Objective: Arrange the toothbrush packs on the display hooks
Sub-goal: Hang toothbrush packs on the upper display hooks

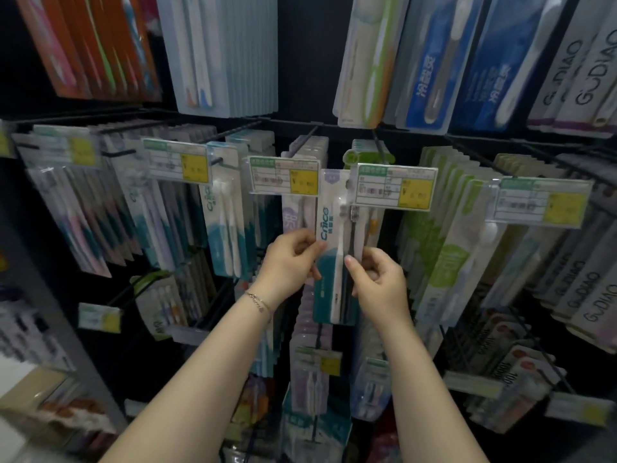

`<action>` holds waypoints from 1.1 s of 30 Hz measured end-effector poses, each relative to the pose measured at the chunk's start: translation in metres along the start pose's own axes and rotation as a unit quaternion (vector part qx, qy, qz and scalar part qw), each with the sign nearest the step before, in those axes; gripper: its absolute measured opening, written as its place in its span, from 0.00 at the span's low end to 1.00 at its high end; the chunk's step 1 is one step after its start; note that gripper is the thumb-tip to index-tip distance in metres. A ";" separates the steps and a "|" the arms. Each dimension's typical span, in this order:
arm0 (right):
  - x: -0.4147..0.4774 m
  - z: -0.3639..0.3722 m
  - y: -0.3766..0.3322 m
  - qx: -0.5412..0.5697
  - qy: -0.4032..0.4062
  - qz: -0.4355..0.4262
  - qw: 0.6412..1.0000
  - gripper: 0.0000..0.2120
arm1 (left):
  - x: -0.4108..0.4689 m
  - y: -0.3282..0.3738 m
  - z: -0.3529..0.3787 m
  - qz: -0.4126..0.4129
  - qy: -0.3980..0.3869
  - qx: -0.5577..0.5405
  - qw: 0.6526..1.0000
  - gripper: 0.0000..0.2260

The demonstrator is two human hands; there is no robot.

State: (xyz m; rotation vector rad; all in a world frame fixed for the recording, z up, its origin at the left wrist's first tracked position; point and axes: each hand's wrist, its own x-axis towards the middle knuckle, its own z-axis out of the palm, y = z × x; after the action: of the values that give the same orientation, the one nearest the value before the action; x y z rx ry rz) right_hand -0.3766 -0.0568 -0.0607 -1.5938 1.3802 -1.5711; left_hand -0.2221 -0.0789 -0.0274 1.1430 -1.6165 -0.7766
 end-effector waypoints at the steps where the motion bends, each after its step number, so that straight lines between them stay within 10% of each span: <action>1: -0.003 0.002 0.000 0.006 -0.003 0.006 1.000 0.04 | -0.002 -0.001 -0.002 -0.005 0.002 0.003 1.000 0.10; 33: -0.070 0.236 -0.077 -0.009 -0.062 0.012 0.998 0.09 | -0.057 -0.079 -0.248 -0.046 -0.027 0.092 0.994 0.11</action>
State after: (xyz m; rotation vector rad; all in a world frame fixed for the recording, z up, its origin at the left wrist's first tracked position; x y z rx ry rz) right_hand -0.1197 -0.0360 -0.0701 -1.6502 1.3449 -1.4258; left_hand 0.0422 -0.0454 -0.0360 1.3456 -1.7183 -0.7326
